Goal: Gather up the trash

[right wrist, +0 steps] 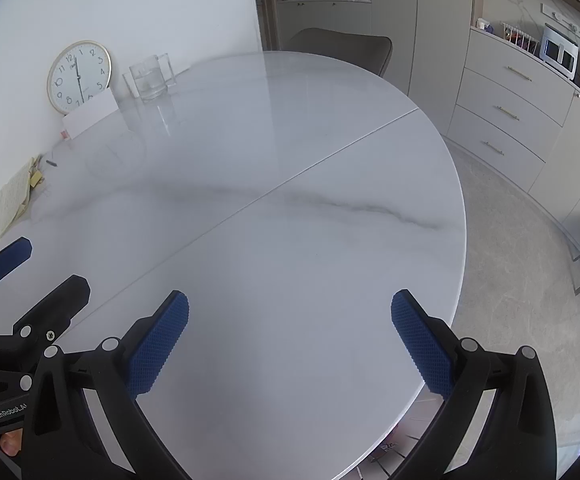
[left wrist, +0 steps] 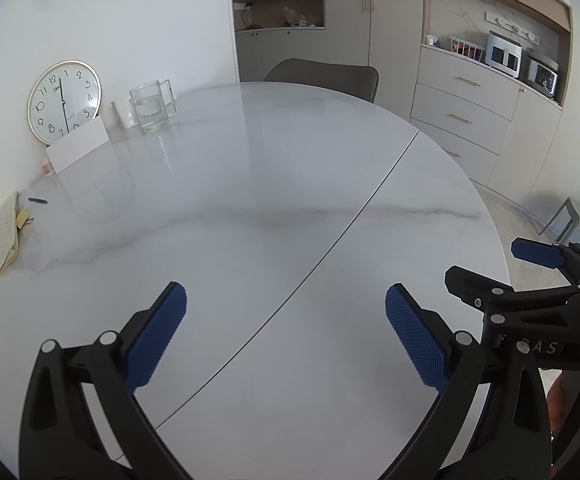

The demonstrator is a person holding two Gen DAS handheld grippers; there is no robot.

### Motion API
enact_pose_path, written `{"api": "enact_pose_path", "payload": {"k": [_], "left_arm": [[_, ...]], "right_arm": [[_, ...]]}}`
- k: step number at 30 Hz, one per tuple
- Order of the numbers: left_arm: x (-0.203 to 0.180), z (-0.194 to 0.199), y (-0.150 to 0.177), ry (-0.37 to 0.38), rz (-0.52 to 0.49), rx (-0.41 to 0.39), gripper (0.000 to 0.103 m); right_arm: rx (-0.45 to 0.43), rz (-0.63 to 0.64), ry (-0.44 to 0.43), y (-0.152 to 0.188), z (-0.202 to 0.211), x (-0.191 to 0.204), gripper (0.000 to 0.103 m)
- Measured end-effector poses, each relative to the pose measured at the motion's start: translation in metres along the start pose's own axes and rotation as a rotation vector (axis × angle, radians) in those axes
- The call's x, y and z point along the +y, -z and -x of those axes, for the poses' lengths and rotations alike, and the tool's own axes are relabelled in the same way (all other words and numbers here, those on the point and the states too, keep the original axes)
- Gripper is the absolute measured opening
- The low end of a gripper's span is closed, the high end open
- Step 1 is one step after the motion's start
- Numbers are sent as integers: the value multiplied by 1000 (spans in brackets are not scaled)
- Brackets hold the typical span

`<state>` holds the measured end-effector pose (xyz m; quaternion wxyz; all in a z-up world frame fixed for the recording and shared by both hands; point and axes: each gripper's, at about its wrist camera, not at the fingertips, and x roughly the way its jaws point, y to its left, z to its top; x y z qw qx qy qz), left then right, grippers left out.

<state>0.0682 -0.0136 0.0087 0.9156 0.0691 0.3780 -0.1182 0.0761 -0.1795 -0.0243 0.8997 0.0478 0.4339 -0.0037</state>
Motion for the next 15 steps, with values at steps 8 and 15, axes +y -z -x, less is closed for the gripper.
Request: {"api": "enact_pose_path", "payload": {"k": [8, 15], "left_arm": [[-1, -3, 1, -1, -3, -1, 95], [2, -8, 1, 12, 18, 25, 95]], "right_arm": [[3, 4, -2, 1, 0, 0, 101], [4, 4, -1, 2, -1, 0, 101]]}}
